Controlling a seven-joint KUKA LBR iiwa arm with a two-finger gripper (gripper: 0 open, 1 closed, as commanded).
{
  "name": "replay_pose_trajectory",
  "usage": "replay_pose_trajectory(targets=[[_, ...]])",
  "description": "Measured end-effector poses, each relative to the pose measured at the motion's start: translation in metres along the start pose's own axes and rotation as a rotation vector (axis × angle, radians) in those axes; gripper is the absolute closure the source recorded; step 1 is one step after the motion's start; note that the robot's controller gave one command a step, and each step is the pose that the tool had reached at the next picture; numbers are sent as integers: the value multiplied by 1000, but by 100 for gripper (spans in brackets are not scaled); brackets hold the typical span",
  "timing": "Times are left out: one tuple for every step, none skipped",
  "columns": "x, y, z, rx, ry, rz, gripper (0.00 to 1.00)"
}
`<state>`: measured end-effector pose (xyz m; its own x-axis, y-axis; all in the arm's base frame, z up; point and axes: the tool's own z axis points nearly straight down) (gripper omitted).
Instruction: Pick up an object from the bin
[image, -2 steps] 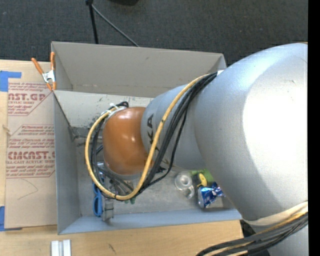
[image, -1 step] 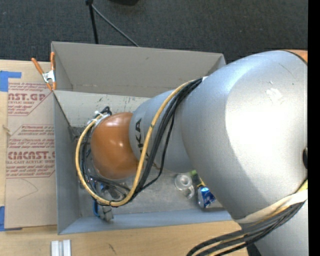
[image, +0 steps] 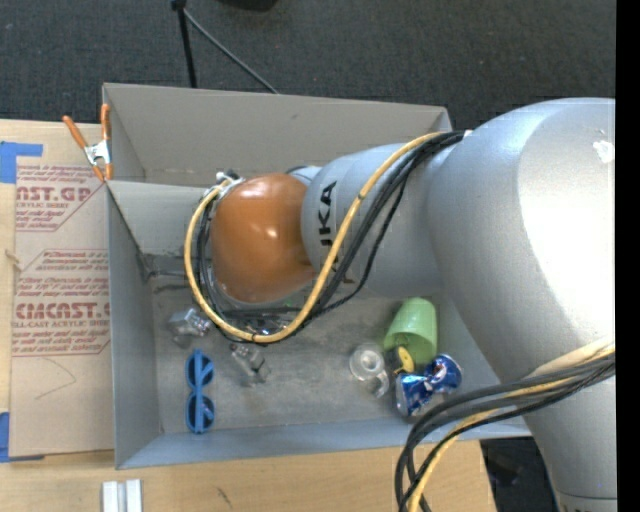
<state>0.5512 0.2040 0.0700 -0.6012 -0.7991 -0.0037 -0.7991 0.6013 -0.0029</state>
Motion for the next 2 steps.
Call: replay_pose_trajectory(targets=[[-1, 3, 0, -4, 1, -1, 100], [-1, 3, 0, -4, 2, 0, 100]])
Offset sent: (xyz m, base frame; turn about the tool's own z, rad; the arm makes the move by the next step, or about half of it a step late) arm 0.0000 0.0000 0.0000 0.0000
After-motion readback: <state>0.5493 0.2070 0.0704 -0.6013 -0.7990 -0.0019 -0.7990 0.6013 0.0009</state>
